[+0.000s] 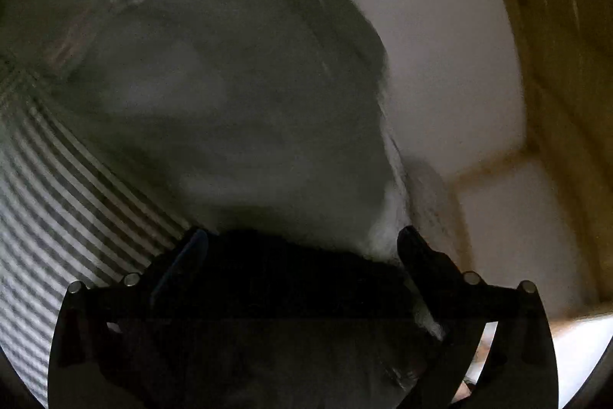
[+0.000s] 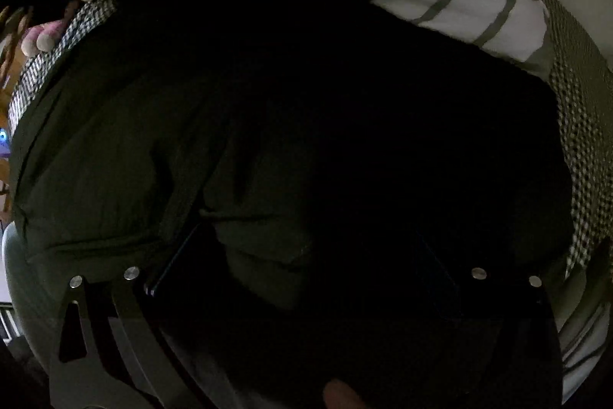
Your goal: Fold large clothes
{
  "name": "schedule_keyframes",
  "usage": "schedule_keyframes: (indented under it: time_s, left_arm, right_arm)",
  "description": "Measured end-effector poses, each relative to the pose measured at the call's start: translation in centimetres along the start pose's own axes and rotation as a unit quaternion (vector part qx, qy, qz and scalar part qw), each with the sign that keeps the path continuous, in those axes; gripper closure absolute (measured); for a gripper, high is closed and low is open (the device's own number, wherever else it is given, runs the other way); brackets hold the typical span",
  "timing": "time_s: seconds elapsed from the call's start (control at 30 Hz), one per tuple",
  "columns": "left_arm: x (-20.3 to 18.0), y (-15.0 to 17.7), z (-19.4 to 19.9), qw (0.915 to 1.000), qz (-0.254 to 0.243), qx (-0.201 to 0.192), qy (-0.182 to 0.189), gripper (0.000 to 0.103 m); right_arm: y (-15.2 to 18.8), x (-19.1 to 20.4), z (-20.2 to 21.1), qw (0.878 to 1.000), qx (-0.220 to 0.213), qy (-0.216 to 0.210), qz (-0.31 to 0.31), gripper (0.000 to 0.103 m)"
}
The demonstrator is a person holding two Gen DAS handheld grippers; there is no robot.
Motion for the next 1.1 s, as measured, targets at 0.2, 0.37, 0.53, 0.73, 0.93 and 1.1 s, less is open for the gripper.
schedule_keyframes:
  time_s: [0.2,0.37,0.53,0.73,0.93,1.1]
  left_arm:
    - [-4.1,3.3,-1.6,0.9936,-0.074,0.085,0.012,0.006]
    - [-9.9,14.1,-7.9,0.9469,-0.231,0.222,-0.02,0.005]
    - [-6.7,18.7,-14.2,0.9141,-0.272,0.24,-0.18,0.004]
    - [-6.4,18.6,-12.2,0.9276,-0.256,0.173,-0.21,0.004]
    - [-10.0,26.6,-7.8,0.8971,-0.352,0.065,-0.259,0.004]
    - [-6.9,27.7,-7.0,0.9102,-0.329,0.054,-0.245,0.004]
  right_arm:
    - [-0.2,-0.2,-0.2,1.0,0.002,-0.005,-0.008,0.003]
    - [-0.8,-0.4,-0.2,1.0,0.012,0.004,-0.015,0.003]
    - [-0.1,-1.4,-0.1,0.999,0.021,0.017,-0.036,0.003]
    - [2.6,-3.1,3.9,0.992,-0.024,0.083,-0.09,0.003]
    - [7.4,3.0,7.5,0.978,-0.107,0.1,-0.147,0.003]
    - [8.7,5.2,4.6,0.974,-0.101,0.147,-0.138,0.003]
Point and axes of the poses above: each gripper's, at about its wrist camera, not at the fingertips, and z roughly against the way its jaws point, x to its left, y to its underside, the point moved 1 cm from there along -z, roughly the way its jaws point, and after that the axes turned 8 degrees about y, right-handed, at the moved point
